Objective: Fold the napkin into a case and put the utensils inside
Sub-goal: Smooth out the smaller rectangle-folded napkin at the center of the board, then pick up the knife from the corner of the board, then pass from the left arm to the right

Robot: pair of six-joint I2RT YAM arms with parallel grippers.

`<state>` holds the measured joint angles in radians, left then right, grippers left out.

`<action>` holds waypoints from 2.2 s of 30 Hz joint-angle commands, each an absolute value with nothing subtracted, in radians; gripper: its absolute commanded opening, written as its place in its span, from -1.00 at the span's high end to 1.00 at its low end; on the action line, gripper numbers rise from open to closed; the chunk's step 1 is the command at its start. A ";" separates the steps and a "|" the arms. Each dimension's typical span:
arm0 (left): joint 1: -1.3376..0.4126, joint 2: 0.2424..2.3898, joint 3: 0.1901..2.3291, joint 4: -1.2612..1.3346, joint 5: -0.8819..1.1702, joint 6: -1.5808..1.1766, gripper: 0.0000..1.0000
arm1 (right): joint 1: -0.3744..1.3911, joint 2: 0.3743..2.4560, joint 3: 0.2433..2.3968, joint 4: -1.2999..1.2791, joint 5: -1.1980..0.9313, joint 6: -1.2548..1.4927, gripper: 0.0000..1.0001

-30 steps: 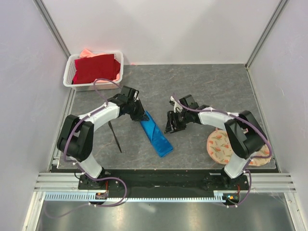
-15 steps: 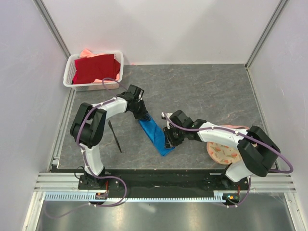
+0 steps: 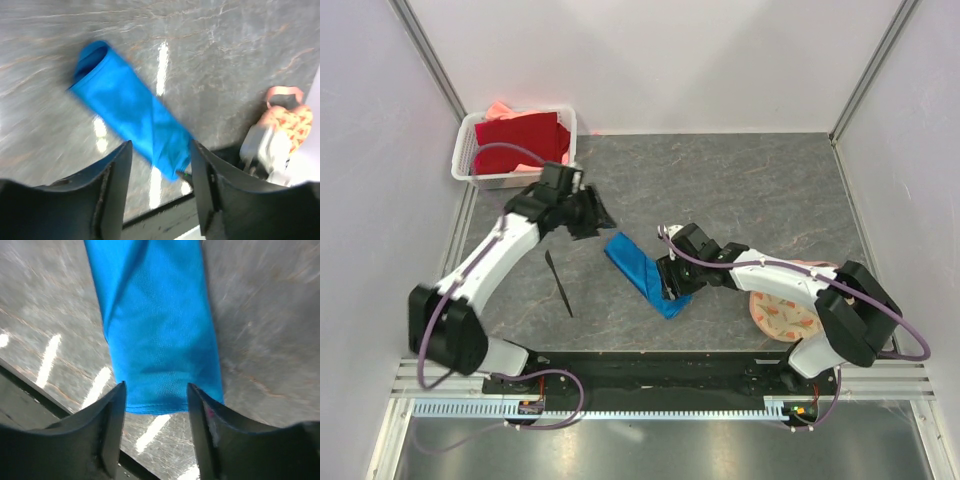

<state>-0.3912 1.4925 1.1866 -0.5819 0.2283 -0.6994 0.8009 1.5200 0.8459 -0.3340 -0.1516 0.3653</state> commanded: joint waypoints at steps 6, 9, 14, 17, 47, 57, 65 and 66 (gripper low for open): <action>-0.187 1.388 1.006 -0.908 0.005 -0.664 -0.20 | 0.799 1.471 0.980 -0.293 -0.201 0.316 -0.42; -0.190 1.486 1.011 -0.920 -0.044 -0.705 -0.21 | 0.798 1.483 0.976 -0.284 -0.206 0.296 -0.49; -0.221 1.594 0.968 -0.858 -0.109 -0.774 -0.15 | 0.798 1.473 0.946 -0.276 -0.224 0.282 -0.53; -0.244 1.634 0.942 -0.842 -0.187 -0.839 -0.13 | 0.796 1.457 0.936 -0.285 -0.241 0.284 -0.54; -0.317 1.197 0.799 -0.491 0.153 -0.611 0.96 | 0.655 1.423 1.117 -0.513 -0.187 0.477 -0.78; -0.656 1.169 0.902 -0.407 0.232 -0.473 0.96 | 0.600 1.428 1.118 -0.365 -0.339 0.593 -0.83; -0.844 1.210 0.948 -0.377 0.098 -0.384 0.96 | 0.512 1.420 1.094 -0.278 -0.456 0.666 -0.77; -0.857 1.221 0.954 -0.380 0.080 -0.383 0.96 | 0.509 1.424 1.094 -0.267 -0.463 0.666 -0.74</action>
<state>-0.8013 1.1995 0.8886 -0.4316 0.1726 -0.4706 0.5251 1.4391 1.0790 -0.3363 -0.4004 0.6285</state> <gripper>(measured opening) 0.053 0.888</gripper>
